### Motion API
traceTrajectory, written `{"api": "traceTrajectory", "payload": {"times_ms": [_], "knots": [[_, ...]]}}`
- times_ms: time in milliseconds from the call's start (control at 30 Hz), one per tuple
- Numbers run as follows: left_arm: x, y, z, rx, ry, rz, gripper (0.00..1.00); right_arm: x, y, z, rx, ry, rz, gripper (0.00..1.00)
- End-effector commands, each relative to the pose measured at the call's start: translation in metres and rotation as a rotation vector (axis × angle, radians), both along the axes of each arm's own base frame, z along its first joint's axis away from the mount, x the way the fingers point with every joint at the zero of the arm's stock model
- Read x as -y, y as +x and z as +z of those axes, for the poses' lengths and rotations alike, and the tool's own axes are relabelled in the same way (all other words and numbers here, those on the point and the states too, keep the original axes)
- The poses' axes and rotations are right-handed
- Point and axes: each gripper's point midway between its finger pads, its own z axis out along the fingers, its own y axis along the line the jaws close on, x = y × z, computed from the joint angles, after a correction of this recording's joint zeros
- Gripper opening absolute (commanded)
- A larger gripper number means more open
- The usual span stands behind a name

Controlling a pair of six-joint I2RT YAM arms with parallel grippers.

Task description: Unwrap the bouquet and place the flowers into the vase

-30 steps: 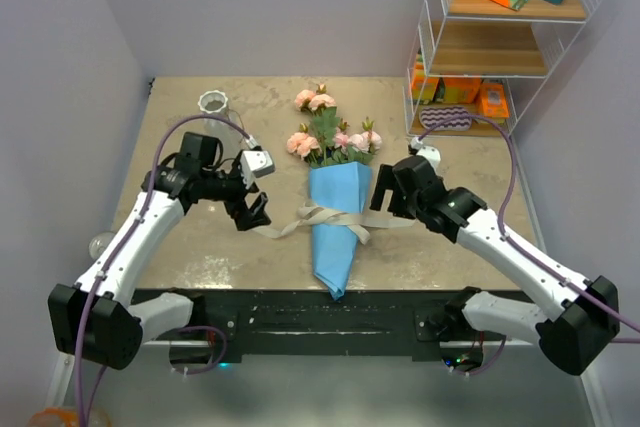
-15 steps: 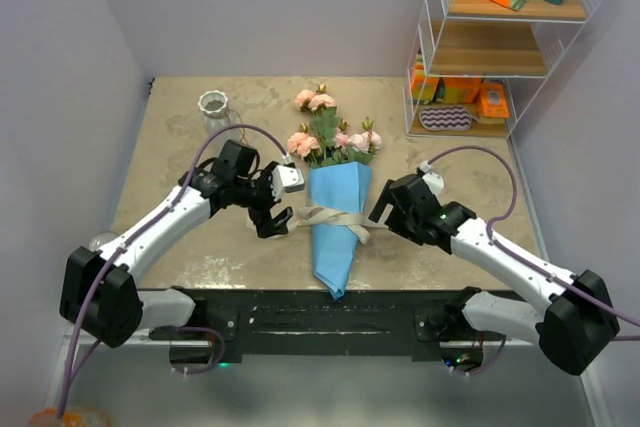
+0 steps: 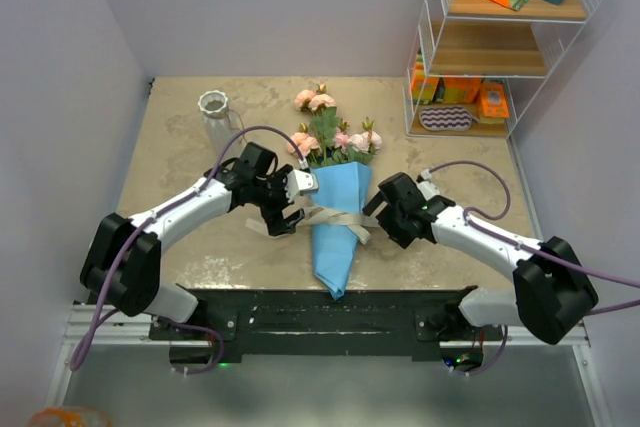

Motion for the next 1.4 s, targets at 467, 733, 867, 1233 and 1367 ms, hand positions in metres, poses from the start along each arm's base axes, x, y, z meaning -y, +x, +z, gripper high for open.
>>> {"api": "traceTrajectory", "payload": {"times_ms": [467,733,867,1233,1367], "knots": [[0.022,0.004,-0.027,0.084,0.015,-0.069,0.99,-0.003,0.016,-0.01,0.014,0.101,-0.106,0.87],[0.023,0.011,-0.043,0.117,0.043,-0.06,0.88,-0.005,0.015,-0.027,-0.013,0.1,-0.106,0.8],[0.018,0.015,-0.048,0.147,0.068,-0.049,0.67,-0.014,0.021,-0.032,-0.025,0.118,-0.098,0.78],[0.018,0.014,-0.042,0.157,0.072,-0.056,0.19,-0.019,0.025,-0.032,-0.028,0.122,-0.085,0.38],[0.016,0.018,-0.031,0.181,0.07,-0.038,0.01,-0.017,0.023,-0.032,-0.008,0.151,-0.109,0.03]]}}
